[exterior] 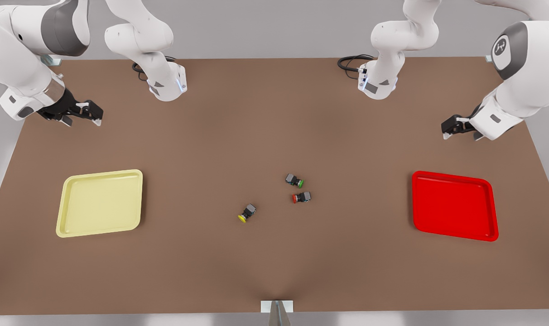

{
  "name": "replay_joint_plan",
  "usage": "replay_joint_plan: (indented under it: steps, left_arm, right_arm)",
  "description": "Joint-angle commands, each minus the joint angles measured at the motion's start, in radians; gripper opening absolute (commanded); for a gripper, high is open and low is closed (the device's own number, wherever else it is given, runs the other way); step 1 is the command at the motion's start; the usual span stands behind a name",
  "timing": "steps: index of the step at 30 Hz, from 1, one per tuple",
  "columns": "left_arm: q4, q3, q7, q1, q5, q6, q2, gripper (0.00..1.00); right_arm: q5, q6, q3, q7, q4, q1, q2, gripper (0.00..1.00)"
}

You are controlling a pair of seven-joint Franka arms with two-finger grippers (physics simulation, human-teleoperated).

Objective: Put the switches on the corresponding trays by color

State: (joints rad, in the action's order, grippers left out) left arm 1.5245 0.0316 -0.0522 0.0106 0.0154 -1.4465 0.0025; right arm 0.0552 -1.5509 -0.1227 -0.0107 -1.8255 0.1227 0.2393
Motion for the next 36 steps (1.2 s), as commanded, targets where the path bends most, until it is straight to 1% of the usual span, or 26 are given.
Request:
replay_joint_plan:
  steps: [1,3,4,5,6,7,8,9,10,11,12,13,14,15,16,18,19,20,21,24,25,26,29,31,33,36]
  left_arm:
    - [-0.001,0.005,0.0,-0.035,0.0,0.0,0.002,1.0]
    - [-0.012,0.01,-0.018,-0.035,0.008,0.0,0.01,1.0]
    - [-0.014,0.034,-0.008,-0.037,0.014,-0.003,0.019,1.0]
    - [-0.079,0.121,-0.002,-0.038,0.03,0.001,0.127,1.0]
    - [-0.098,0.195,-0.021,-0.04,0.072,-0.025,0.171,1.0]
    - [-0.098,0.251,-0.041,-0.04,0.072,-0.086,0.217,1.0]
    - [-0.098,0.3,-0.084,-0.04,0.075,-0.1,0.255,1.0]
    - [-0.093,0.339,-0.215,-0.04,0.074,-0.101,0.284,1.0]
    - [-0.095,0.373,-0.244,-0.04,0.083,-0.117,0.312,1.0]
    - [-0.093,0.401,-0.284,-0.046,0.095,-0.164,0.361,1.0]
    - [-0.086,0.41,-0.23,-0.064,0.087,-0.179,0.379,1.0]
    - [-0.073,0.41,0.006,-0.066,0.089,-0.181,0.408,1.0]
    - [-0.075,0.412,0.447,-0.089,0.081,-0.19,0.461,1.0]
    - [-0.07,0.41,0.67,-0.127,0.084,-0.245,0.484,1.0]
    - [-0.069,0.409,0.957,-0.158,0.09,-0.307,0.514,1.0]
    - [-0.07,0.409,1.37,-0.208,0.097,-0.391,0.568,1.0]
    - [-0.069,0.409,1.494,-0.215,0.097,-0.399,0.583,1.0]
    - [-0.067,0.409,1.661,-0.218,0.098,-0.428,0.608,1.0]
    - [-0.069,0.407,1.791,-0.23,0.1,-0.46,0.643,1.0]
    - [-0.069,0.401,2.278,-0.241,0.185,-0.554,0.702,1.0]
    - [-0.067,0.401,2.402,-0.241,0.25,-0.58,0.717,1.0]
    - [-0.056,0.392,2.437,-0.241,0.252,-0.626,0.718,1.0]
    - [0.025,0.338,2.474,-0.239,0.252,-0.779,0.717,1.0]
    - [0.131,0.32,2.474,-0.238,0.253,-0.851,0.685,1.0]
    - [0.146,0.32,2.477,-0.242,0.253,-0.865,0.685,1.0]
    - [0.128,0.321,2.491,-0.267,0.25,-0.897,0.711,1.0]
  right_arm:
    - [0.0,0.0,0.0,0.002,0.0,0.0,0.0,1.0]
    - [0.0,-0.002,0.0,0.0,-0.002,0.0,0.0,1.0]
    - [0.0,-0.002,0.0,0.0,0.0,0.0,0.0,1.0]
    - [0.0,-0.005,0.0,0.002,0.0,0.003,-0.006,1.0]
    - [-0.002,-0.021,0.008,0.009,0.006,0.015,-0.021,1.0]
    - [-0.002,-0.023,0.051,0.055,0.034,0.017,-0.064,1.0]
    - [-0.014,-0.032,0.13,0.213,0.069,0.017,-0.116,1.0]
    - [-0.017,-0.087,0.237,0.459,0.095,0.017,-0.187,1.0]
    - [-0.043,-0.138,0.279,0.604,0.097,0.018,-0.23,1.0]
    - [-0.071,-0.231,0.363,0.842,0.1,0.017,-0.296,1.0]
    - [-0.066,-0.299,0.416,0.9,0.098,0.018,-0.339,1.0]
    - [-0.067,-0.347,0.433,0.929,0.101,0.025,-0.399,1.0]
    - [0.004,-0.393,0.431,1.025,0.173,0.098,-0.544,1.0]
    - [0.067,-0.394,0.433,1.065,0.28,0.106,-0.682,1.0]
    - [0.069,-0.434,0.433,1.072,0.351,0.106,-0.808,1.0]
    - [0.074,-0.535,0.433,1.167,0.368,0.121,-0.876,1.0]
    - [0.095,-0.571,0.431,1.163,0.37,0.153,-0.902,1.0]
    - [0.094,-0.584,0.43,1.169,0.408,0.164,-0.949,1.0]
    - [0.092,-0.584,0.43,1.169,0.41,0.164,-0.963,1.0]
    - [0.095,-0.617,0.431,1.166,0.407,0.186,-0.992,1.0]
    - [0.095,-0.633,0.431,1.167,0.407,0.187,-1.009,1.0]
    - [0.089,-0.661,0.431,1.18,0.408,0.187,-1.026,1.0]
    - [0.087,-0.667,0.43,1.195,0.422,0.187,-1.066,1.0]
    - [0.092,-0.666,0.43,1.23,0.469,0.189,-1.098,1.0]
    - [0.089,-0.663,0.43,1.236,0.485,0.204,-1.106,1.0]
    - [0.094,-0.664,0.423,1.235,0.483,0.209,-1.124,1.0]
